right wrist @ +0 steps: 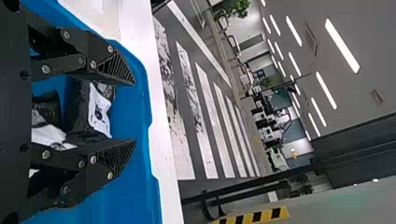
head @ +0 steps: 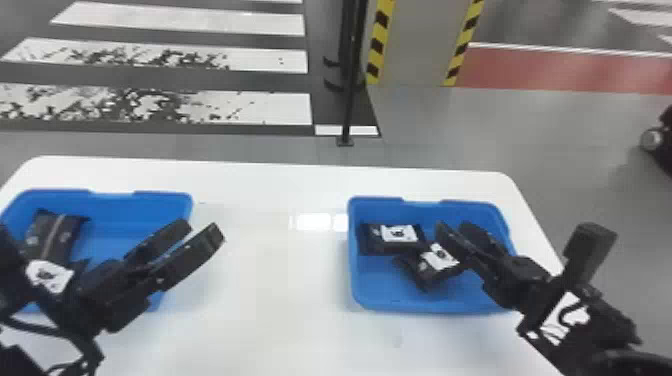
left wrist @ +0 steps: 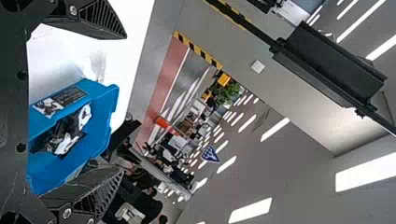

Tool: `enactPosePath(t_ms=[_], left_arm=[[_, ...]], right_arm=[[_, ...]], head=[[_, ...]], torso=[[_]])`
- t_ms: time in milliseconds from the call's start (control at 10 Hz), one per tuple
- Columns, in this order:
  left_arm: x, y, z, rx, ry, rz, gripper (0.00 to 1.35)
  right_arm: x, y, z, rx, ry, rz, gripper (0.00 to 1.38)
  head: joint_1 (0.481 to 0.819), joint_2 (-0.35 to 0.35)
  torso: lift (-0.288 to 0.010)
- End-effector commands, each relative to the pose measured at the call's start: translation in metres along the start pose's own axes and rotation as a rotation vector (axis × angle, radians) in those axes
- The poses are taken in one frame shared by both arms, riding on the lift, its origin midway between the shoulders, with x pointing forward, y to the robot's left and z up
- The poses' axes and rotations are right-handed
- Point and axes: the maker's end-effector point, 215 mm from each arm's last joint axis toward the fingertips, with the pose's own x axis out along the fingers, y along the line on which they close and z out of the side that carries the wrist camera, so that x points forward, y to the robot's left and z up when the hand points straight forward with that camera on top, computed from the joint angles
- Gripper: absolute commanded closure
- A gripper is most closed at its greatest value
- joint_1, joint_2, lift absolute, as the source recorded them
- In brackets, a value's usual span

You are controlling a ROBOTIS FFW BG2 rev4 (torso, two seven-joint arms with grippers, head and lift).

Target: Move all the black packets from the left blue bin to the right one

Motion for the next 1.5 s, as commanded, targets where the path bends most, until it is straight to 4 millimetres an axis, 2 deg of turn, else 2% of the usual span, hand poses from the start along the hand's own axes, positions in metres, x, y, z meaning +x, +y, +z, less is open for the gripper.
enactPosePath(t_ms=[0,200,300,500,600,700,1000,1200,1400], left_arm=[[-0.006,0.010,0.007,0.023,-0.003,0.027,0.13],[-0.027,0.042,0.012,0.064,0.026,0.123,0.12],[-0.046,0.067,0.018,0.090,0.042,0.201,0.13],[-0.083,0.115,0.033,0.162,0.082,0.364,0.12],[-0.108,0.141,0.042,0.185,0.103,0.455,0.12],[-0.124,0.162,0.052,0.202,0.115,0.521,0.12],[-0.157,0.207,0.073,0.207,0.135,0.655,0.12],[-0.177,0.228,0.070,0.170,0.184,0.742,0.12],[-0.182,0.245,0.060,0.083,0.252,0.816,0.12]], right_arm=[[-0.025,-0.001,0.017,-0.087,-0.051,-0.044,0.09],[-0.062,0.018,0.033,-0.183,-0.127,-0.090,0.11],[-0.080,0.028,0.035,-0.210,-0.138,-0.120,0.11],[-0.103,0.042,0.029,-0.211,-0.154,-0.126,0.11],[-0.109,0.052,0.027,-0.205,-0.163,-0.120,0.11],[-0.115,0.060,0.029,-0.203,-0.169,-0.118,0.11],[-0.132,0.081,0.032,-0.182,-0.172,-0.115,0.11],[-0.135,0.086,0.023,-0.136,-0.163,-0.108,0.11],[-0.134,0.086,0.014,-0.111,-0.144,-0.103,0.11]], head=[[0.695,-0.130],[0.695,-0.132],[0.695,-0.116],[0.695,-0.047],[0.695,-0.025],[0.695,0.038],[0.695,0.174],[0.695,0.232],[0.695,0.276]], torso=[[-0.150],[-0.150],[-0.150],[-0.150],[-0.150],[-0.150],[-0.150],[-0.150],[-0.150]])
